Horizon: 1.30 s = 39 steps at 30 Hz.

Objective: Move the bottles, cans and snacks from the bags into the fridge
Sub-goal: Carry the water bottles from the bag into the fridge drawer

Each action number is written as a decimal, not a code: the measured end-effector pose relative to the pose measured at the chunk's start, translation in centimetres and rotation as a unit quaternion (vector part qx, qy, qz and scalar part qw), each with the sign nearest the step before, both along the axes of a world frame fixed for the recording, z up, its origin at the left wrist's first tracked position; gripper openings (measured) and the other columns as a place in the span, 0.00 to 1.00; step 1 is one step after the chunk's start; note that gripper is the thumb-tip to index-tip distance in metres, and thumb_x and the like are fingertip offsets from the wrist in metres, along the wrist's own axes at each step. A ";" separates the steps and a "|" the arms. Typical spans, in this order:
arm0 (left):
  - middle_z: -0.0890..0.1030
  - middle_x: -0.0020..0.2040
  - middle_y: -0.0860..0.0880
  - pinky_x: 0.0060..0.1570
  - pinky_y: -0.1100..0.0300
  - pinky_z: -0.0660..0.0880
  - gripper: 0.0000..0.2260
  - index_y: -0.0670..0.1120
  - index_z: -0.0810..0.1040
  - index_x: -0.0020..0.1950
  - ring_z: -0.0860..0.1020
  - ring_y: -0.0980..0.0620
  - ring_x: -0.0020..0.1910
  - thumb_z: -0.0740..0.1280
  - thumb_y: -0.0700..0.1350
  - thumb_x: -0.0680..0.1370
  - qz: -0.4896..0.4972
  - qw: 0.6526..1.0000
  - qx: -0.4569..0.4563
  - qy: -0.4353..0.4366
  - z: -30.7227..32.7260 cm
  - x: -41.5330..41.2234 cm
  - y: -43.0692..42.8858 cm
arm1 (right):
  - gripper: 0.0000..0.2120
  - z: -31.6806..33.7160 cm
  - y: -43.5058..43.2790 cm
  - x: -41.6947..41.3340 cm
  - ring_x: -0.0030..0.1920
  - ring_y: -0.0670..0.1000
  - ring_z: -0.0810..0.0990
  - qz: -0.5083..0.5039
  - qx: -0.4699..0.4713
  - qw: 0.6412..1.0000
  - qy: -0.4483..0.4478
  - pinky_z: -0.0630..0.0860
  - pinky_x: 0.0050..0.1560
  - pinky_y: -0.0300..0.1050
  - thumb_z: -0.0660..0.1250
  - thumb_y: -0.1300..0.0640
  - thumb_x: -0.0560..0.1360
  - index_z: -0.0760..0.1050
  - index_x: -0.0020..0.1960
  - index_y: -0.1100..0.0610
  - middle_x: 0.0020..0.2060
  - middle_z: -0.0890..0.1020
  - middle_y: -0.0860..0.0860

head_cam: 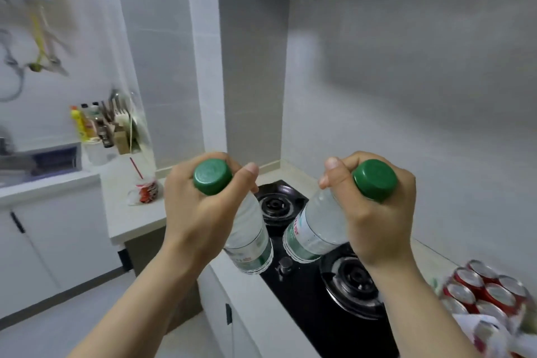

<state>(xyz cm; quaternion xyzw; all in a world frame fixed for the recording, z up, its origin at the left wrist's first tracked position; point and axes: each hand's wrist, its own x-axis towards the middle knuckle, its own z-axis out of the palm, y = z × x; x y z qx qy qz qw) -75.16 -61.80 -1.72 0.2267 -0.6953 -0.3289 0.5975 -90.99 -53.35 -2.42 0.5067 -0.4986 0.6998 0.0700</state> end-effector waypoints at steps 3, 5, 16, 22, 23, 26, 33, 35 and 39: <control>0.81 0.29 0.49 0.32 0.62 0.73 0.11 0.49 0.77 0.28 0.79 0.50 0.30 0.68 0.52 0.68 0.038 0.999 -0.004 0.007 0.2 4.4 -1.8 | 0.22 0.4 -3.4 3.6 0.29 0.63 0.74 0.051 -0.006 0.999 0.009 0.70 0.33 0.55 0.66 0.52 0.73 0.71 0.29 0.69 0.25 0.74 0.64; 0.81 0.29 0.49 0.34 0.62 0.75 0.11 0.48 0.78 0.28 0.81 0.50 0.32 0.68 0.52 0.68 0.060 0.998 -0.001 0.021 0.2 7.2 -2.9 | 0.21 0.6 -5.3 6.0 0.29 0.63 0.74 0.093 -0.008 0.996 0.008 0.71 0.33 0.55 0.67 0.54 0.73 0.71 0.29 0.68 0.25 0.74 0.63; 0.82 0.29 0.53 0.33 0.74 0.69 0.10 0.49 0.79 0.29 0.78 0.58 0.30 0.69 0.51 0.69 0.313 0.950 -0.006 0.005 0.0 20.7 -4.1 | 0.14 1.0 -15.2 18.8 0.31 0.50 0.79 0.319 0.008 0.948 0.017 0.73 0.36 0.37 0.69 0.56 0.74 0.77 0.30 0.58 0.27 0.80 0.51; 0.81 0.28 0.52 0.33 0.68 0.71 0.11 0.49 0.78 0.27 0.77 0.56 0.29 0.70 0.46 0.70 0.476 0.880 0.009 0.013 0.1 25.7 -2.2 | 0.14 1.2 -19.2 25.8 0.30 0.48 0.77 0.464 -0.005 0.885 0.042 0.71 0.36 0.34 0.68 0.58 0.74 0.78 0.31 0.60 0.27 0.80 0.51; 0.81 0.28 0.51 0.33 0.66 0.72 0.11 0.48 0.78 0.27 0.77 0.54 0.29 0.70 0.46 0.70 0.501 0.865 0.011 0.014 0.1 26.3 -1.6 | 0.14 1.3 -19.6 26.9 0.30 0.47 0.77 0.488 -0.008 0.872 0.047 0.70 0.36 0.33 0.68 0.57 0.74 0.78 0.31 0.61 0.26 0.80 0.51; 0.81 0.28 0.50 0.34 0.63 0.73 0.11 0.46 0.78 0.28 0.78 0.52 0.30 0.70 0.46 0.70 0.577 0.816 0.019 0.015 0.2 27.6 0.4 | 0.15 1.3 -20.1 30.3 0.30 0.46 0.77 0.557 -0.010 0.829 0.048 0.69 0.35 0.32 0.69 0.55 0.74 0.77 0.30 0.59 0.25 0.79 0.49; 0.80 0.28 0.49 0.34 0.66 0.69 0.12 0.44 0.79 0.27 0.76 0.52 0.31 0.69 0.46 0.69 0.731 0.680 0.043 -0.007 -0.3 29.3 7.7 | 0.15 0.4 -17.1 37.6 0.28 0.44 0.74 0.719 0.018 0.695 0.009 0.68 0.33 0.33 0.69 0.54 0.73 0.76 0.30 0.58 0.25 0.79 0.52; 0.80 0.28 0.48 0.34 0.66 0.69 0.12 0.44 0.79 0.27 0.77 0.51 0.32 0.69 0.46 0.69 0.760 0.648 0.047 -0.007 -0.3 29.3 10.3 | 0.15 0.4 -15.2 39.2 0.27 0.43 0.74 0.748 0.021 0.663 0.005 0.68 0.32 0.34 0.69 0.51 0.72 0.77 0.30 0.59 0.25 0.79 0.51; 0.81 0.28 0.47 0.36 0.62 0.71 0.12 0.45 0.79 0.26 0.77 0.49 0.33 0.69 0.46 0.69 0.807 0.589 0.039 0.008 0.1 29.1 15.8 | 0.15 0.8 -10.7 41.8 0.26 0.42 0.72 0.799 0.028 0.600 0.006 0.66 0.31 0.31 0.69 0.52 0.72 0.76 0.29 0.58 0.24 0.78 0.50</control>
